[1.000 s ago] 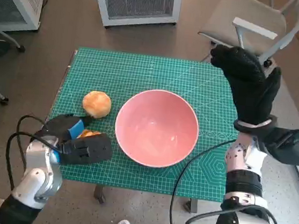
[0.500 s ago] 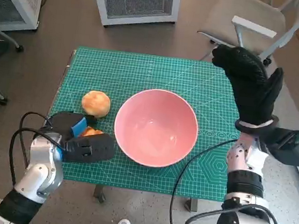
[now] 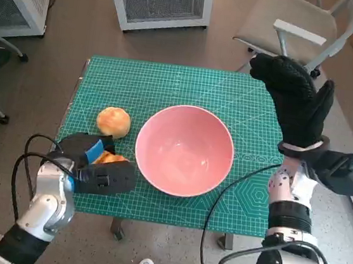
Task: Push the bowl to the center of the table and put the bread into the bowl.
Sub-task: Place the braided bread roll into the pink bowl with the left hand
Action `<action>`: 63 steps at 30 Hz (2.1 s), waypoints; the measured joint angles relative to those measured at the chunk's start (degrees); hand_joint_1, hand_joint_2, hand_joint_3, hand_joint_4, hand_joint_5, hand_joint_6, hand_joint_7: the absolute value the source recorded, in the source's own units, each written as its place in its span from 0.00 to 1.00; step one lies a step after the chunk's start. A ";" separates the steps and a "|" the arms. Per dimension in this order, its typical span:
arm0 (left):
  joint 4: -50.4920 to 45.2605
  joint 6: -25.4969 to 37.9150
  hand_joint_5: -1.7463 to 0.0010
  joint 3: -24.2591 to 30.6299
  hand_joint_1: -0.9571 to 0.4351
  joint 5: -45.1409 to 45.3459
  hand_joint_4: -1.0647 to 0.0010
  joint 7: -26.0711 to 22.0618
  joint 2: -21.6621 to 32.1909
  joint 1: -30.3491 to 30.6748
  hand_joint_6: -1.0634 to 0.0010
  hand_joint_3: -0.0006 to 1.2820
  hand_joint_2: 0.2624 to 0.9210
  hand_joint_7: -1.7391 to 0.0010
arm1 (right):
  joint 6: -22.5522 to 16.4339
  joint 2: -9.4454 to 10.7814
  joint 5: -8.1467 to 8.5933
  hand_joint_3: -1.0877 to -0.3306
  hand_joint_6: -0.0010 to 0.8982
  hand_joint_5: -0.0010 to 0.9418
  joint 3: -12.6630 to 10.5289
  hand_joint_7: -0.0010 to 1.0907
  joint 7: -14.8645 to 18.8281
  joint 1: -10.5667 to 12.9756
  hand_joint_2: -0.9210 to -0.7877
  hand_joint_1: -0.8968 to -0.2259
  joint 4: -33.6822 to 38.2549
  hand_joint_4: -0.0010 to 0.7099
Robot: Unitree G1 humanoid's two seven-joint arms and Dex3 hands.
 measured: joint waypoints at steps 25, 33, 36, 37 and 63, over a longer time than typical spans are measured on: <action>-19.97 0.26 0.27 6.87 0.69 0.06 0.34 -2.91 3.54 6.05 0.42 0.21 0.84 0.38 | 0.33 -0.42 0.00 0.63 0.27 0.00 -0.02 0.11 0.03 0.09 0.00 0.42 0.06 0.19; -26.02 -0.29 0.30 12.78 0.69 -1.15 0.28 -3.93 3.77 5.09 0.37 0.35 0.64 0.36 | 0.37 -0.49 0.01 0.63 0.27 0.00 -0.04 0.11 0.03 0.10 0.00 0.42 0.05 0.18; -28.15 -0.33 0.33 14.65 0.69 -1.17 0.26 -4.28 3.79 3.97 0.37 0.36 0.62 0.35 | 0.44 -0.50 0.02 0.64 0.27 0.00 -0.07 0.12 0.04 0.10 0.00 0.42 0.06 0.19; -28.74 -0.33 0.33 15.05 0.69 -1.17 0.26 -4.47 3.80 3.62 0.37 0.37 0.62 0.35 | 0.46 -0.50 0.02 0.64 0.27 0.00 -0.08 0.12 0.05 0.10 0.00 0.42 0.07 0.19; -32.07 -2.66 0.35 9.22 0.69 6.46 0.28 -10.88 -1.86 -17.25 0.35 0.14 0.86 0.39 | 0.44 -0.60 -0.02 0.63 0.26 0.00 -0.05 0.14 -0.09 0.48 0.00 0.44 -0.61 0.19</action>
